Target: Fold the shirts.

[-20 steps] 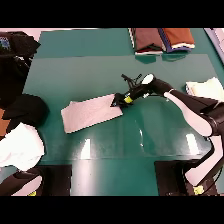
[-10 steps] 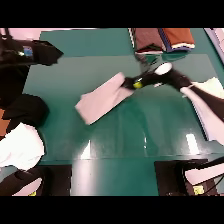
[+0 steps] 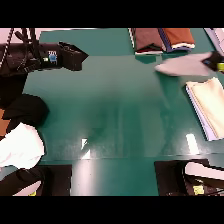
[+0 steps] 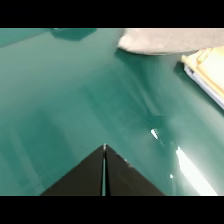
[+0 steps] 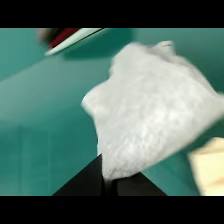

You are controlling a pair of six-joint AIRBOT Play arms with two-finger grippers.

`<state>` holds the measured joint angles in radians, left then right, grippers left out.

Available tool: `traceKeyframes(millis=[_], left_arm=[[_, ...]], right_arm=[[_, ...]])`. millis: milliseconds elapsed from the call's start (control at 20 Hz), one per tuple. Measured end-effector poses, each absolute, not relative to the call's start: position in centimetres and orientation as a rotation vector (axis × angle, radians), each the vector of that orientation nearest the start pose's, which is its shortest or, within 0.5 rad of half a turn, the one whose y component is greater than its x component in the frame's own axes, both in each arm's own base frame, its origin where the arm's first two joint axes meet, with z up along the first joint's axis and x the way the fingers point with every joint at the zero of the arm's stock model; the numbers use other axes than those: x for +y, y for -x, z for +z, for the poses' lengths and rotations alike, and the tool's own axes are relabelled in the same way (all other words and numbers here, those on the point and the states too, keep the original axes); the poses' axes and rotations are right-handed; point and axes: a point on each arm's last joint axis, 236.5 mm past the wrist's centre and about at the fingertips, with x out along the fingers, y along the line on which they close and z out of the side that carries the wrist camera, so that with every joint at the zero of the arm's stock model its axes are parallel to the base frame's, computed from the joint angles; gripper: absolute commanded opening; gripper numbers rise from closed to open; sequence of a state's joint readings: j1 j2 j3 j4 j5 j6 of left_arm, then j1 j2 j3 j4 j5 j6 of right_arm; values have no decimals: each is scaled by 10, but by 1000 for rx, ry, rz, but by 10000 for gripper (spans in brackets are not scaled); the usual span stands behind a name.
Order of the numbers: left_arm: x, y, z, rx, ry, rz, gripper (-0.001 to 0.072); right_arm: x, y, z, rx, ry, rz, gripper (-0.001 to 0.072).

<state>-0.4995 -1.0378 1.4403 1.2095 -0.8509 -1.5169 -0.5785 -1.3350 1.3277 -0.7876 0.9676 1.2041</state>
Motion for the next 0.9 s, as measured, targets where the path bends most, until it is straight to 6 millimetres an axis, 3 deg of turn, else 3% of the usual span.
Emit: traceKeyframes(millis=[150,250,400,700,900], left_arm=[[-268,-353,293,479,146,-720,21],[-269,-353,294,478,154,-721,21],[-269,-352,293,485,160,-722,21],[-269,-348,288,510,153,-726,21],[-269,-345,283,534,142,-730,21]], right_arm=[[-187,-441,130,641,-632,-107,12],[-202,-434,131,631,-641,-136,12],[-211,-430,145,609,-630,-147,12],[-215,-425,203,580,-497,-125,12],[-215,-404,212,625,-412,-163,12]])
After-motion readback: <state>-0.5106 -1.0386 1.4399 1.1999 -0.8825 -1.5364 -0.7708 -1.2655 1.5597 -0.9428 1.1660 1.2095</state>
